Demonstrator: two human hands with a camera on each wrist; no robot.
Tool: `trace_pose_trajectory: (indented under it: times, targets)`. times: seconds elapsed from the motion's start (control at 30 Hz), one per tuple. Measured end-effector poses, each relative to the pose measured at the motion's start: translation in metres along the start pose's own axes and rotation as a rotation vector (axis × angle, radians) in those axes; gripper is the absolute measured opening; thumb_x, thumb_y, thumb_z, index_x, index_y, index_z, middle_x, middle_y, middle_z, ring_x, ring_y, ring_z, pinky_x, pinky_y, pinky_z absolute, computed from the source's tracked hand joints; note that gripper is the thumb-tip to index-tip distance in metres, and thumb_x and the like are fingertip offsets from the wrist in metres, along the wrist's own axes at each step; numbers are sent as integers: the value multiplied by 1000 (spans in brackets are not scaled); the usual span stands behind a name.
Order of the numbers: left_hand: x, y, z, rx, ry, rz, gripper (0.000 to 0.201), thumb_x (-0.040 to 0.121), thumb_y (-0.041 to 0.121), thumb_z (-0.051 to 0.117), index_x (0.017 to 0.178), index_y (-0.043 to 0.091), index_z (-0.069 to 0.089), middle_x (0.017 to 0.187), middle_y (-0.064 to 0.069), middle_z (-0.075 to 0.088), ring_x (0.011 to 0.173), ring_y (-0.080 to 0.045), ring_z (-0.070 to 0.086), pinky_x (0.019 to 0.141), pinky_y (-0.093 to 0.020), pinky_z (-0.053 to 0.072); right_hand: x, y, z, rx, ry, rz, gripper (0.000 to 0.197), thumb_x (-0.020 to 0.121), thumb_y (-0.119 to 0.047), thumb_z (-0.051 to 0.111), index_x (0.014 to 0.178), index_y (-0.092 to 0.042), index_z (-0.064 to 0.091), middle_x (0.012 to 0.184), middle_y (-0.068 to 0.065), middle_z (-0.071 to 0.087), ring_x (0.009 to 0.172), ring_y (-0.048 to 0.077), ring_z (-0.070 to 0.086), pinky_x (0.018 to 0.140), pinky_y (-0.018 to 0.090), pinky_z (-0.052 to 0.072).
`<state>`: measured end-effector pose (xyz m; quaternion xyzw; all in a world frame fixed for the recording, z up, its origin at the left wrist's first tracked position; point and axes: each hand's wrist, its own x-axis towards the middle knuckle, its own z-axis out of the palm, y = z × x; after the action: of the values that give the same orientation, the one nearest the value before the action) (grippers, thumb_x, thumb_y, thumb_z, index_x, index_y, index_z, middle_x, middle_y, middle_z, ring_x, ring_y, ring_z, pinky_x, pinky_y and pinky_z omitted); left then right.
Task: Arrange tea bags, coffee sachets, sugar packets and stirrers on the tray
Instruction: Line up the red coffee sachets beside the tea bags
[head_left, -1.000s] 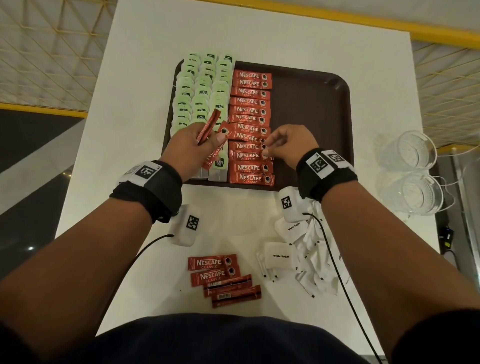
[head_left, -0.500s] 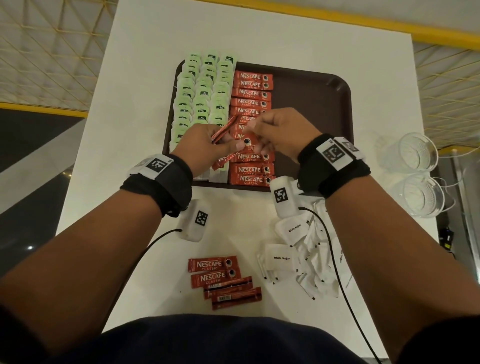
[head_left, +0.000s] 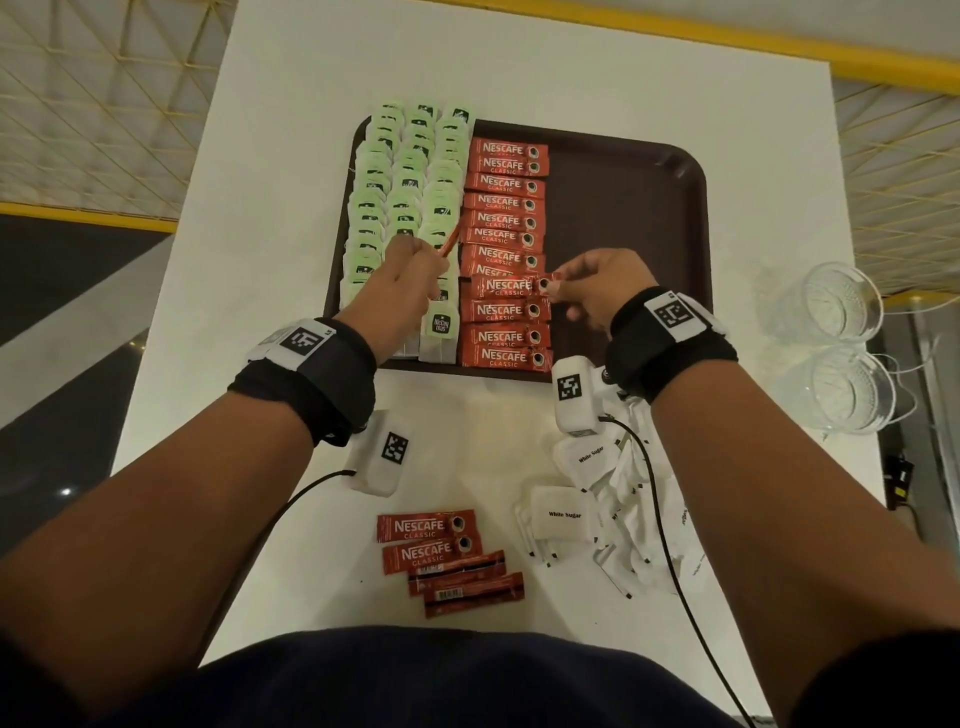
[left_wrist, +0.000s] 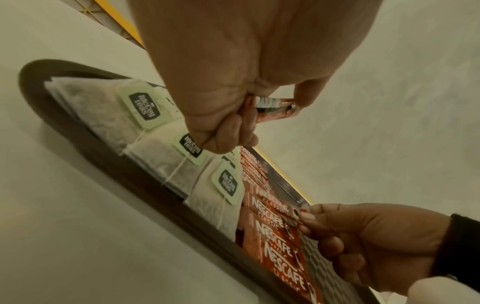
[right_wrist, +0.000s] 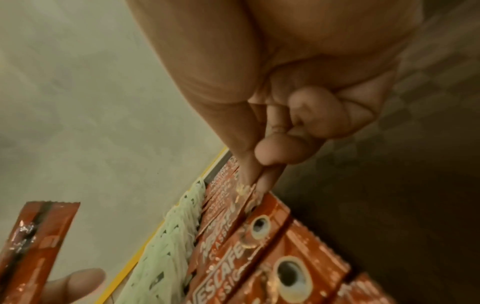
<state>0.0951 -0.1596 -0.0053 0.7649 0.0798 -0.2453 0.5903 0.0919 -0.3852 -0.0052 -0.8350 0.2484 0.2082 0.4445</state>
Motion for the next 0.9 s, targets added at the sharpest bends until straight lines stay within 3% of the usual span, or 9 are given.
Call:
trace_pose_trajectory:
  times: [0.17,0.23,0.3,0.43,0.53,0.6,0.67,0.73,0.9]
  targets:
    - [-7,0,0,31,-96,56,6,103,20,33,104,14,36,89,-11,46,56,-10,35,53,-28,32,6,2,3,-86,40,-17,15,83,-23,75,91,-18,64,94,0,69,69,9,58,57,23,47]
    - [-7,-1,0,111,-95,91,13,105,24,36,104,12,40,88,-6,50,58,-10,42,55,-27,39,9,1,5,-121,32,-14,16,82,-23,77,83,-20,61,101,3,69,85,15,62,77,35,55]
    - [-5,-4,-1,209,-79,126,20,104,29,43,105,10,47,83,0,54,59,-6,53,57,-20,46,11,2,6,-148,47,-11,20,80,-25,78,85,-21,60,104,3,67,97,19,62,91,41,53]
    - [-2,-6,-4,356,-23,250,20,101,28,52,106,11,62,81,11,56,63,13,53,55,0,37,3,-3,4,-165,172,-101,28,87,-40,69,99,-16,62,97,1,66,90,16,62,82,34,53]
    - [-4,-3,0,476,-23,349,23,102,24,50,117,15,64,95,12,55,82,8,52,67,2,38,-13,-25,6,-34,-9,-80,40,94,-50,54,99,-12,66,87,2,70,65,9,58,59,24,49]
    - [-4,-4,4,496,-31,401,24,100,25,54,120,15,63,105,5,54,92,-2,53,81,-10,45,-22,-34,8,44,-183,-48,39,92,-50,58,98,-13,68,84,1,72,61,10,58,54,22,46]
    - [-3,-5,6,493,-35,400,30,97,33,58,122,16,61,114,0,53,102,-9,53,84,-20,48,-24,-34,10,110,-290,-74,26,88,-34,69,98,-10,70,84,4,72,61,11,60,57,24,47]
    - [-2,-6,6,434,-35,361,32,97,37,57,122,18,61,116,0,56,103,-10,56,84,-24,50,-23,-28,11,209,-309,-79,17,85,-17,73,98,-6,70,81,6,71,61,12,61,59,25,49]
    - [-1,-8,-5,239,8,272,19,98,20,57,116,21,63,101,3,64,91,-7,60,74,-14,48,-22,-17,11,433,-262,-91,11,87,0,67,98,-2,66,79,9,67,67,15,66,64,24,56]
